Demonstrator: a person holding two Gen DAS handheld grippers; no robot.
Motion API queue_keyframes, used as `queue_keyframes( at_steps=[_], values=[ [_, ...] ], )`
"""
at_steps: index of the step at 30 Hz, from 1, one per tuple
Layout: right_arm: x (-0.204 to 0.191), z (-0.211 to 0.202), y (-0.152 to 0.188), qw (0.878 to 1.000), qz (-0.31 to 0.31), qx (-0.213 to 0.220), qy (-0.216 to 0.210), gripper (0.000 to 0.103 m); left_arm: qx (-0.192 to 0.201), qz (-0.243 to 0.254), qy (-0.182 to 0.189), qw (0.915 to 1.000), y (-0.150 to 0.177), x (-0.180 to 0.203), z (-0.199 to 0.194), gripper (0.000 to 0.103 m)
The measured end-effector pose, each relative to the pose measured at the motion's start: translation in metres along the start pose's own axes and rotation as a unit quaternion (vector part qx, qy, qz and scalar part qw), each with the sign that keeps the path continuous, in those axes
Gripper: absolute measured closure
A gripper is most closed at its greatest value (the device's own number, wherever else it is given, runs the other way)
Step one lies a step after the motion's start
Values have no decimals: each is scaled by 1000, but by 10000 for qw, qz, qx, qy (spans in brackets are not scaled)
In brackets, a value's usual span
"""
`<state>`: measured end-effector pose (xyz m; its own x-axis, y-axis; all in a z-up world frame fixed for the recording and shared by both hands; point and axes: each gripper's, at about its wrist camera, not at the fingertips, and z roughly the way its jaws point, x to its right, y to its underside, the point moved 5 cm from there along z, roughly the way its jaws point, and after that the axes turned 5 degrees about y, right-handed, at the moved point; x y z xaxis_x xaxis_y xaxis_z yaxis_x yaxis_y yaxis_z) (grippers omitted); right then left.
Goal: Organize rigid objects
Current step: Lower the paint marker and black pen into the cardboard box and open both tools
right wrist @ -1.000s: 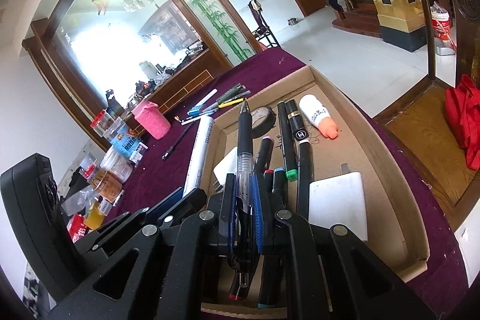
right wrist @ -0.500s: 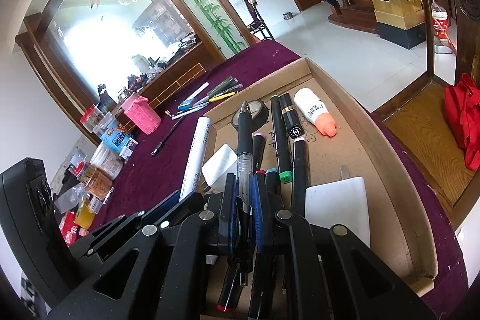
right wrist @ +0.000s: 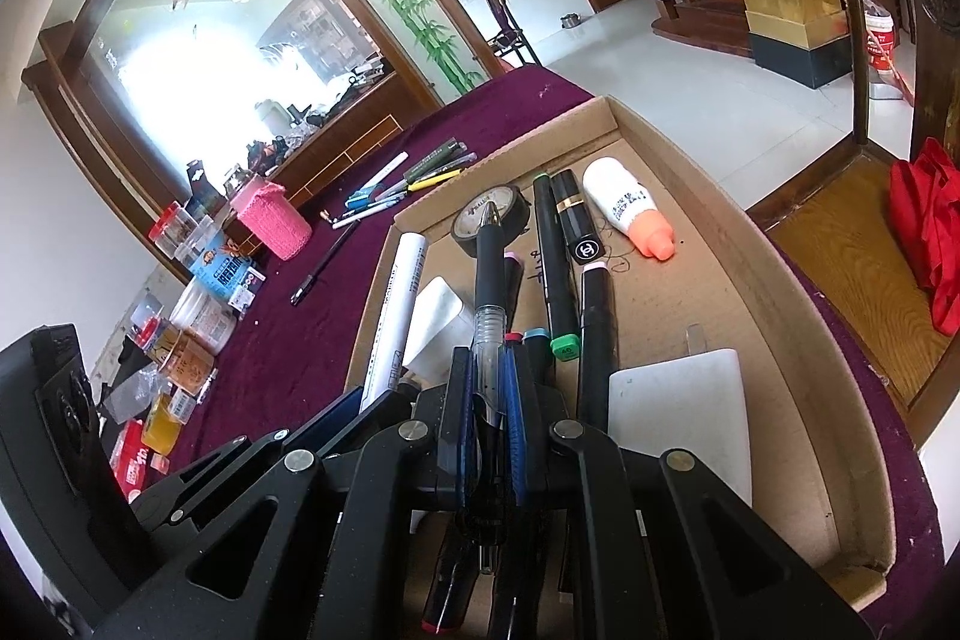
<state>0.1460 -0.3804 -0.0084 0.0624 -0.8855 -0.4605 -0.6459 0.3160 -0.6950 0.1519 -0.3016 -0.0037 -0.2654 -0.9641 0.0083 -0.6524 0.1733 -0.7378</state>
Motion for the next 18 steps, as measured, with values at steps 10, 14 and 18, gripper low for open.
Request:
queue_keyframes(
  at_steps=[10, 14, 18],
  values=[
    [0, 6, 1, 10000, -1, -63, 0, 94, -66, 29, 6, 10000, 3, 1, 5, 91],
    [0, 8, 1, 10000, 2, -86, 10, 94, -83, 42, 7, 10000, 4, 2, 7, 91],
    [0, 10, 1, 9999, 2, -108, 18, 94, -91, 54, 7, 9999, 5, 2, 8, 91]
  ],
)
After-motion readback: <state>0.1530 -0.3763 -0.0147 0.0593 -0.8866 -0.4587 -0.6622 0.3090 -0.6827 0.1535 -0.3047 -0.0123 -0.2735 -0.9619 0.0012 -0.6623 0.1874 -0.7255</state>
